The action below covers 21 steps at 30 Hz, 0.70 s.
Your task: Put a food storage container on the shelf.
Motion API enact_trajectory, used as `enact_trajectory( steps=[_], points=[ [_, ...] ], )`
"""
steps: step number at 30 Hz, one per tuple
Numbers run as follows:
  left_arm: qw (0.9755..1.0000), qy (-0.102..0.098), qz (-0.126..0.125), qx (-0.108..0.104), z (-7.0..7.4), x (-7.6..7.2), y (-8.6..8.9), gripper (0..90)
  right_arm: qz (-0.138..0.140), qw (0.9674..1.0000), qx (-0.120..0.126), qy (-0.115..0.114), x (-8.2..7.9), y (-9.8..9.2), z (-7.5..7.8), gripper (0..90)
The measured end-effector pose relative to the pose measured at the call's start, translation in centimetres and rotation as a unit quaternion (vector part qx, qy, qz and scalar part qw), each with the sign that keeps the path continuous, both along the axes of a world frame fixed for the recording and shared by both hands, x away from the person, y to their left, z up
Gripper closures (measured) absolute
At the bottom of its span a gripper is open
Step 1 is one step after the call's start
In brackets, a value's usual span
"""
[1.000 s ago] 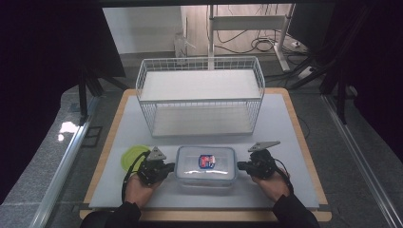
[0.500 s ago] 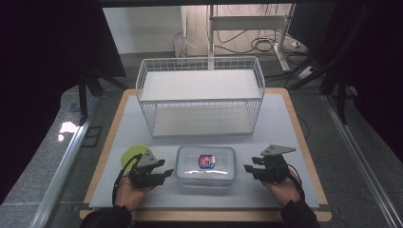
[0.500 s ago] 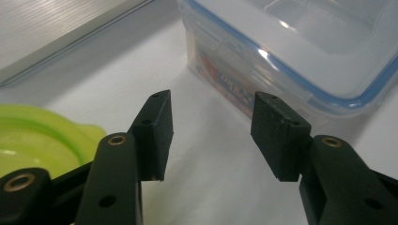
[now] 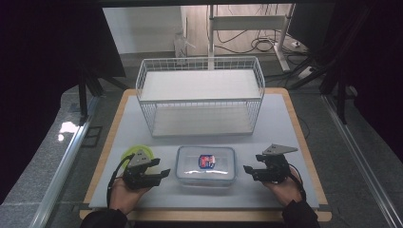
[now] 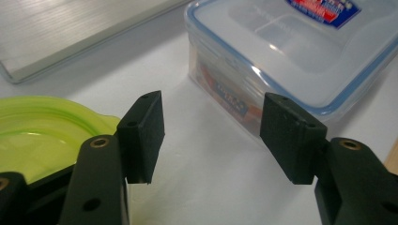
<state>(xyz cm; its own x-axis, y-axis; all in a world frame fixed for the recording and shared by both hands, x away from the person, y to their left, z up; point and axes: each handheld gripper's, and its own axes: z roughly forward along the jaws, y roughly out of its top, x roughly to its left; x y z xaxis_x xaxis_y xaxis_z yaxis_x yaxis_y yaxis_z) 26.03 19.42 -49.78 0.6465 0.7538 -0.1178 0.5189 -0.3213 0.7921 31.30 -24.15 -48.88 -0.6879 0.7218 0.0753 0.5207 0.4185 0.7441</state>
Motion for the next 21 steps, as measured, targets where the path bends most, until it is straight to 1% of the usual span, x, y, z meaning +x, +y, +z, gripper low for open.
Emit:
enact_trajectory(
  steps=[1,2,4,5,6,8,9,10,11,12,13,15,16,17,18,21],
  points=[
    [1.0000,0.000,0.000,0.000,0.0,0.0,0.0,38.8,0.001,1.0000,0.001,0.001,0.0,0.0,0.1,30.5],
    [0.9998,0.003,-0.001,-0.020,0.4,0.0,0.3,37.3,0.000,1.0000,0.004,0.005,-0.1,-0.1,0.2,30.8],
    [0.9991,0.009,-0.007,-0.040,0.8,0.1,0.4,34.6,-0.003,0.9999,0.009,0.012,-0.1,-0.2,0.5,34.1],
    [0.9989,0.010,-0.013,-0.045,1.0,0.2,0.3,32.8,-0.003,0.9998,0.013,0.012,-0.2,-0.3,0.7,35.8],
    [0.9987,0.012,-0.018,-0.046,1.1,0.2,0.1,32.1,-0.004,0.9997,0.017,0.015,-0.3,-0.4,0.9,38.3],
    [0.9986,0.016,-0.023,-0.044,1.1,0.3,-0.2,31.8,-0.005,0.9996,0.020,0.017,-0.3,-0.4,1.1,38.5],
    [0.9986,0.020,-0.031,-0.038,1.2,0.5,-0.8,30.6,-0.004,0.9993,0.030,0.022,-0.3,-0.4,1.4,39.2],
    [0.9985,0.025,-0.032,-0.037,1.2,0.7,-1.1,29.9,-0.002,0.9992,0.032,0.023,-0.4,-0.3,1.5,39.0],
    [0.9985,0.025,-0.032,-0.037,1.2,0.7,-1.1,29.2,-0.002,0.9992,0.032,0.023,-0.4,-0.3,1.5,39.0],
    [0.9979,0.038,-0.035,-0.040,1.1,1.2,-1.6,28.2,0.004,0.9989,0.036,0.030,-0.4,0.1,1.7,36.1],
    [0.9979,0.038,-0.035,-0.040,1.1,1.2,-1.6,27.7,0.004,0.9989,0.036,0.030,-0.4,0.1,1.7,36.1],
    [0.9966,0.060,-0.035,-0.044,0.9,1.9,-2.0,25.7,0.013,0.9978,0.048,0.042,-0.3,0.5,1.7,31.6],
    [0.9962,0.068,-0.032,-0.045,0.8,2.1,-2.1,24.4,0.019,0.9971,0.056,0.047,-0.2,0.7,1.7,29.4],
    [0.9962,0.068,-0.032,-0.045,0.8,2.1,-2.1,22.8,0.019,0.9971,0.056,0.047,-0.2,0.7,1.7,29.4],
    [0.9947,0.083,-0.033,-0.052,0.6,2.5,-2.4,21.7,0.025,0.9960,0.065,0.055,0.0,1.0,1.7,25.7],
    [0.9931,0.104,-0.032,-0.046,0.3,3.0,-3.1,18.4,0.036,0.9940,0.076,0.070,0.4,1.7,1.6,19.8]
  ],
)
